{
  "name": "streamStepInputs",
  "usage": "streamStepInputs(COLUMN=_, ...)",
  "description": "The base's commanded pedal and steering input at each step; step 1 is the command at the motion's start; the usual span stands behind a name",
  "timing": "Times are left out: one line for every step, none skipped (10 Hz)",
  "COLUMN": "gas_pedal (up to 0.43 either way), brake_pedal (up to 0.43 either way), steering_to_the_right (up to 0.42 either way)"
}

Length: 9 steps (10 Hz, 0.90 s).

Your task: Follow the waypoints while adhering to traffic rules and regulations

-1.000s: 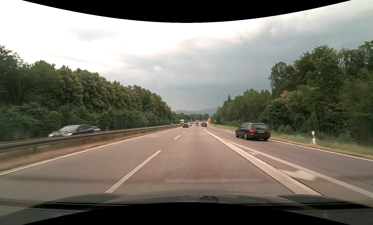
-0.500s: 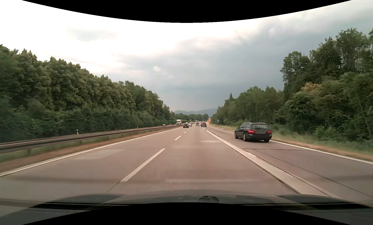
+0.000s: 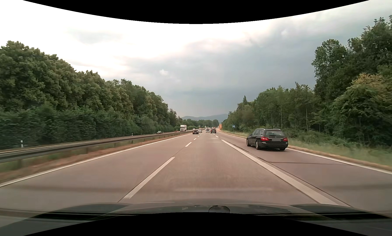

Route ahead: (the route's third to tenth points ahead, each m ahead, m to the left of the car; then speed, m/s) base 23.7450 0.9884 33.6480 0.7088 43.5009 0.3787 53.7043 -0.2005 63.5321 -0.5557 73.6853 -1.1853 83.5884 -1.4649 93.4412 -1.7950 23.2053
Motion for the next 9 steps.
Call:
streamStepInputs(gas_pedal=0.0, brake_pedal=0.183, steering_to_the_right=0.004)
streamStepInputs(gas_pedal=0.0, brake_pedal=0.159, steering_to_the_right=0.004)
streamStepInputs(gas_pedal=0.0, brake_pedal=0.152, steering_to_the_right=0.004)
streamStepInputs(gas_pedal=0.0, brake_pedal=0.14, steering_to_the_right=0.004)
streamStepInputs(gas_pedal=0.0, brake_pedal=0.14, steering_to_the_right=0.004)
streamStepInputs(gas_pedal=0.0, brake_pedal=0.14, steering_to_the_right=0.004)
streamStepInputs(gas_pedal=0.0, brake_pedal=0.171, steering_to_the_right=0.004)
streamStepInputs(gas_pedal=0.0, brake_pedal=0.171, steering_to_the_right=0.004)
streamStepInputs(gas_pedal=0.0, brake_pedal=0.159, steering_to_the_right=0.004)
